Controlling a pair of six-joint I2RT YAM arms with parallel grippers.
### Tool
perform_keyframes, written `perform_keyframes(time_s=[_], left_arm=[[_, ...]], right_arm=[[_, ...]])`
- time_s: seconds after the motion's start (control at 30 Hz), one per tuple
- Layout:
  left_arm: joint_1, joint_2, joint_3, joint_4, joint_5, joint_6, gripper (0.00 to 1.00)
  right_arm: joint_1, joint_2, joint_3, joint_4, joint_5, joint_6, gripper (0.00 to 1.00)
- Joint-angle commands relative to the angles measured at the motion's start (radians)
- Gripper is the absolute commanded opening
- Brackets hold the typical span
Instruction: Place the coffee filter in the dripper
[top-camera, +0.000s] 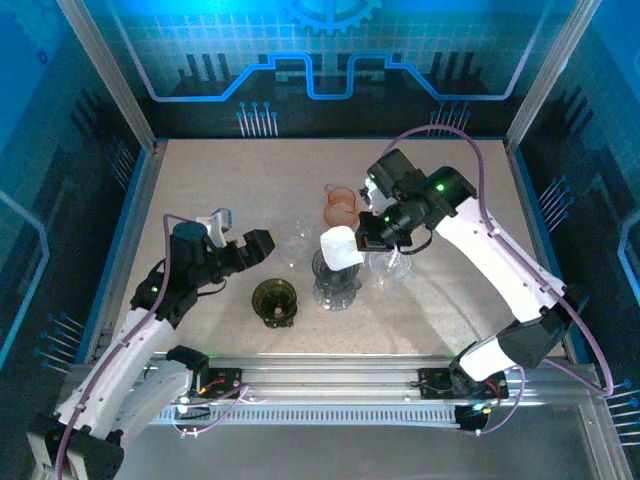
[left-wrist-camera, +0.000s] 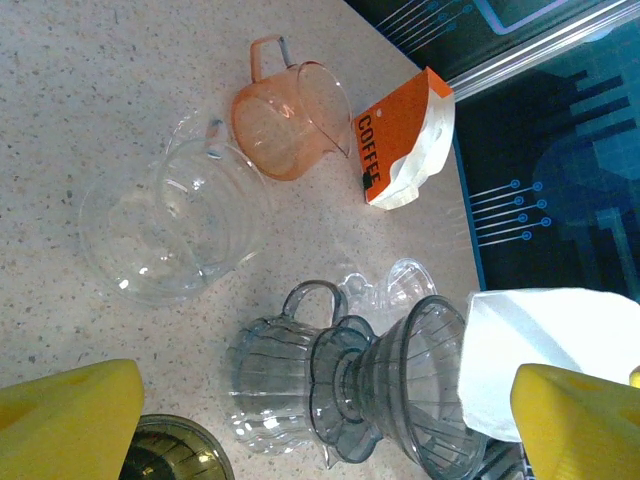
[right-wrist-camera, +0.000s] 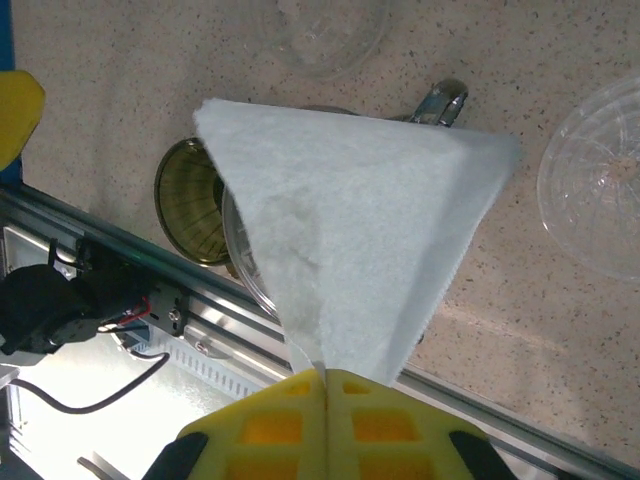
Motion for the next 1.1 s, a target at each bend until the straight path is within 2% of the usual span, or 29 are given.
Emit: perform_keyframes(time_s=[0.0,0.2,0.53,0.73,0.97,1.07], left_arm=[[0.007,0.001,0.032,0.021,0.029,0.011,0.96],[0.007,0.011,0.05,0.026,0.032,0.01,0.96],[0.007,0.029,0.1,0.034,0.052,0.014,0.97],[-0.005,0.064,0.122,0.049,0.109,0.004,0.92],[-0.1,0.118,0.137,0.067,0.097,0.017,0.88],[-0.15,0.155,0.137,0.073,0.08,0.028,0.84]], right_arm=[[0.007,0.002,0.105,-0.04,0.01,0.016,0.0],[0.018,-0.029,0.139,-0.034,-0.042,0.065,0.0],[0.049,-0.156,-0.189,0.272,-0.152,0.251,0.0],[0.033,-0.183,-0.29,0.371,-0.167,0.289,0.0],[-0.001,-0.207,-0.355,0.378,-0.1,0.294,0.0],[-0.028,-0.204,-0.374,0.383,-0.092,0.275,0.0]])
